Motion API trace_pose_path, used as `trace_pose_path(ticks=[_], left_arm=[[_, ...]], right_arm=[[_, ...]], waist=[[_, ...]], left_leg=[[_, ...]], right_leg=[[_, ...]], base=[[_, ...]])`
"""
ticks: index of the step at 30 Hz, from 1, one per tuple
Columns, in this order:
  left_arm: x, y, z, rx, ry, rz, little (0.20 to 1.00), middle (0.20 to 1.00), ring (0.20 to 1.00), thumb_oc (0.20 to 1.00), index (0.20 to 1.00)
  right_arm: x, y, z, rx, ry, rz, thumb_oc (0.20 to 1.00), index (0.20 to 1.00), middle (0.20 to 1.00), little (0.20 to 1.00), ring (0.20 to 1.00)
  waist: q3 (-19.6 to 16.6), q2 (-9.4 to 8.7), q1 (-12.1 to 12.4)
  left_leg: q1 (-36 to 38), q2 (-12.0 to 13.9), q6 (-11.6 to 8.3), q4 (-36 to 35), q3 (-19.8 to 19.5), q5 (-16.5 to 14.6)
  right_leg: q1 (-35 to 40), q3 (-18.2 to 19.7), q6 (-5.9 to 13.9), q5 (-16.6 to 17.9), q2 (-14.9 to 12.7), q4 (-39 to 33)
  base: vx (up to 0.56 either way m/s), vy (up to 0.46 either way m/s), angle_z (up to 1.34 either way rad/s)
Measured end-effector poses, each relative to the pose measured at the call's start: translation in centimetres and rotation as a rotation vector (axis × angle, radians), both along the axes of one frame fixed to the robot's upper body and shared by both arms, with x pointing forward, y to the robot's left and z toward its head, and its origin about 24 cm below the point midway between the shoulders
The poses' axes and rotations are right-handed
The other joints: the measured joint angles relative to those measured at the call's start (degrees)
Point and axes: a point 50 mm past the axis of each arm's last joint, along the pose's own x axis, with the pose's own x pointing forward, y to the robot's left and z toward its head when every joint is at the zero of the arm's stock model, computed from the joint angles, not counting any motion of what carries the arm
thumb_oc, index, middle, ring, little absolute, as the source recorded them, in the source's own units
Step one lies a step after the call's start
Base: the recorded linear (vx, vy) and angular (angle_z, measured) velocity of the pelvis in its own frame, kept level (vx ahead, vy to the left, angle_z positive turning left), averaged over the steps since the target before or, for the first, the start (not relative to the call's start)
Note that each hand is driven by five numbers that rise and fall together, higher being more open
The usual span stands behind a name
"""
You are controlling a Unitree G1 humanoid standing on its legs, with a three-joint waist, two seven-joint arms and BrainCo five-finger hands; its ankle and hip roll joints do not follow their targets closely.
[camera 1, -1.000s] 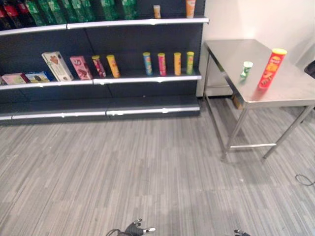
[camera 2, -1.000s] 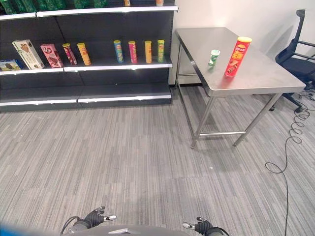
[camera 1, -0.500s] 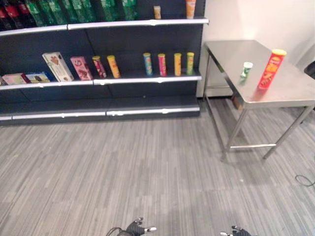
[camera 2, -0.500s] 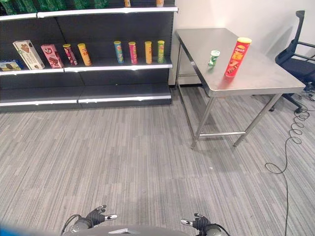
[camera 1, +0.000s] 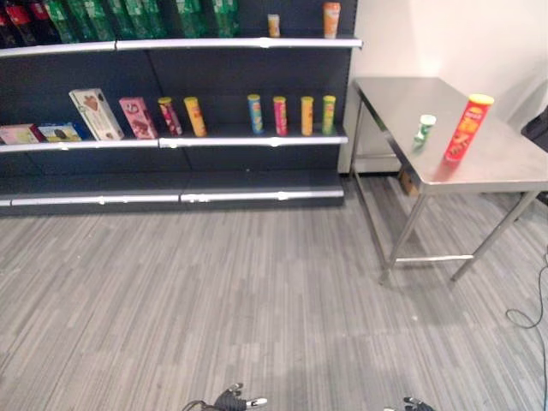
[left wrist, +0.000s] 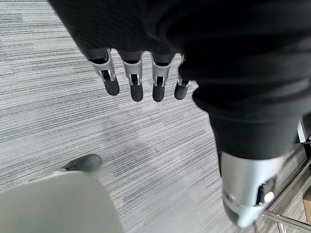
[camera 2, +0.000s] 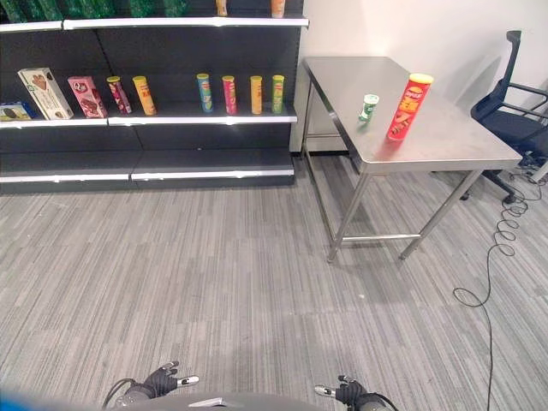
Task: Put the goods on the table back onto the shelves and tidy them up.
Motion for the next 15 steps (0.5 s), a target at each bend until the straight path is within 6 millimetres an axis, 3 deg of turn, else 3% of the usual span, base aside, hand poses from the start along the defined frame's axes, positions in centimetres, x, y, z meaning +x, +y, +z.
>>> trace_pose_path(ticks=[5, 6, 8, 9, 10, 12, 13, 14, 15], left_arm=[[0.1, 0.1, 0.0, 0.003, -0.001, -0.002, 1.000, 1.000, 1.000, 1.000, 1.000], [0.4, 0.1, 0.1, 0.003, -0.007, -0.006, 1.000, 1.000, 1.000, 1.000, 1.000], [1.4, -0.1, 0.3, 0.006, -0.022, -0.033, 1.000, 1.000, 1.000, 1.000, 1.000], [1.9, 0.0, 0.4, 0.014, -0.029, -0.057, 1.000, 1.000, 1.000, 1.000, 1.000], [2.3, -0.3, 0.5, 0.016, -0.032, -0.091, 1.000, 1.000, 1.000, 1.000, 1.000], [2.5, -0.4, 0.5, 0.025, -0.031, -0.123, 1.000, 1.000, 1.000, 1.000, 1.000], [2.5, -0.3, 0.5, 0.027, -0.030, -0.126, 1.000, 1.000, 1.000, 1.000, 1.000], [2.6, -0.2, 0.5, 0.027, -0.031, -0.115, 1.000, 1.000, 1.000, 1.000, 1.000], [3.0, -0.1, 0.7, 0.031, -0.036, -0.108, 1.000, 1.000, 1.000, 1.000, 1.000]], right_arm=[[0.3, -0.1, 0.0, -0.003, 0.000, 0.005, 1.000, 1.000, 1.000, 1.000, 1.000], [0.3, -0.2, 0.0, -0.005, 0.005, 0.005, 1.000, 1.000, 1.000, 1.000, 1.000], [0.3, -0.5, 0.1, -0.008, 0.011, 0.003, 1.000, 1.000, 1.000, 1.000, 1.000], [0.6, -0.5, 0.1, -0.003, 0.000, 0.000, 1.000, 1.000, 1.000, 1.000, 1.000], [1.7, -0.3, 0.3, 0.006, -0.027, 0.001, 1.000, 1.000, 1.000, 1.000, 1.000], [1.6, -0.2, 0.3, 0.012, -0.030, -0.013, 1.000, 1.000, 1.000, 1.000, 1.000], [2.1, -0.2, 0.4, 0.010, -0.041, -0.004, 1.000, 1.000, 1.000, 1.000, 1.000], [2.2, -0.2, 0.5, 0.007, -0.040, 0.002, 1.000, 1.000, 1.000, 1.000, 1.000], [2.3, -0.1, 0.5, 0.009, -0.042, 0.004, 1.000, 1.000, 1.000, 1.000, 1.000]], waist=[[1.00, 0.20, -0.20], [1.46, 0.15, -0.29], [2.83, 0.63, -0.32], [3.96, 0.40, -0.57], [5.58, -0.14, -1.85], [5.75, -0.45, -2.20], [5.95, 0.00, -2.35], [6.18, 0.14, -3.85], [6.38, -0.42, -4.41]], left_leg=[[-1.78, -0.83, 0.40, 0.27, 0.23, -0.09], [-1.70, -1.28, 1.21, 0.16, 0.19, -0.57], [-1.50, -1.59, 1.97, -0.22, 0.18, -0.45], [-0.63, -2.14, 2.26, -0.80, 0.30, -0.26], [0.61, -2.98, 4.75, -0.57, 0.09, -1.05], [0.71, -3.10, 4.40, -0.44, -0.18, -1.81], [0.68, -2.57, 4.33, -0.56, -0.18, -1.89], [0.31, -1.44, 3.73, -0.65, -0.24, -2.25], [0.45, -1.57, 3.21, -0.68, -0.36, -2.57]], right_leg=[[-4.62, 0.58, 1.38, -2.04, -0.72, 6.07], [-5.94, 0.64, 2.01, -3.02, -1.13, 8.87], [-10.92, 0.85, 3.88, -4.19, -1.68, 19.67], [-16.63, 1.55, 5.41, -3.27, -2.07, 30.41], [-23.97, 2.31, 8.72, 1.25, -4.45, 43.94], [-25.55, 2.74, 8.20, -0.14, -5.02, 41.21], [-25.23, 2.86, 8.31, -1.49, -4.64, 35.98], [-24.04, 3.67, 9.08, -0.48, -4.06, 15.09], [-23.55, 3.86, 9.89, 0.96, -4.24, 5.78]], base=[[0.02, 0.141, -0.06], [0.04, 0.158, -0.01], [0.05, 0.161, -0.04], [0.34, 0.140, 0.07], [0.42, 0.055, 0.05], [0.42, -0.052, 0.02], [0.37, -0.089, -0.11], [0.40, -0.089, -0.08], [0.36, -0.085, -0.02]])
